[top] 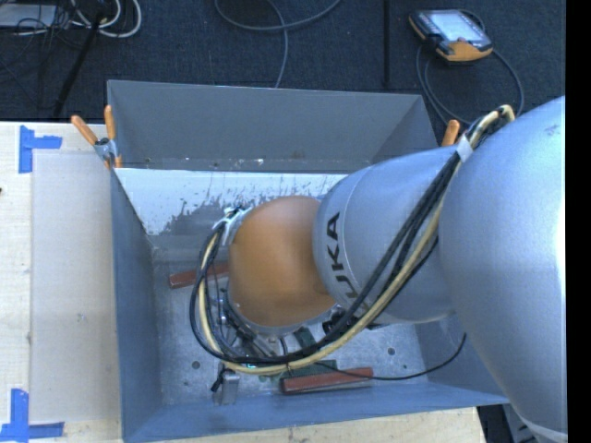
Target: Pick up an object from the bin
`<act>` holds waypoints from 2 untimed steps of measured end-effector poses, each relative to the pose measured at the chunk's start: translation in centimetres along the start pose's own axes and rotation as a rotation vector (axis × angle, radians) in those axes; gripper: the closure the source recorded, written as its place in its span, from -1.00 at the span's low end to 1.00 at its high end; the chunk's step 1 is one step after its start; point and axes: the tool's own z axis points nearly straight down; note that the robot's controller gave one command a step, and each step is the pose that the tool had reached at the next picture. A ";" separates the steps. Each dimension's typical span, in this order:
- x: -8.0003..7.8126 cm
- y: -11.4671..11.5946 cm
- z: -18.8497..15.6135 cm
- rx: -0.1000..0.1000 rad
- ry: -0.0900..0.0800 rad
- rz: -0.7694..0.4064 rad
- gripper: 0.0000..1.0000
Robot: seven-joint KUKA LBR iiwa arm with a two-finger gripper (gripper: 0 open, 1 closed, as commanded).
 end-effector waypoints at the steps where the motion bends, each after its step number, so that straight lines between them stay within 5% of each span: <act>1: -0.2 -0.1 -0.4 -0.002 -0.007 0.004 -1.00; 2: -1.1 -3.7 -1.8 -0.002 -0.008 -0.061 -1.00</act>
Offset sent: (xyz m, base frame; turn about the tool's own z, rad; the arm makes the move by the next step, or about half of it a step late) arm 0.0153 -0.0537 0.0245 -0.0809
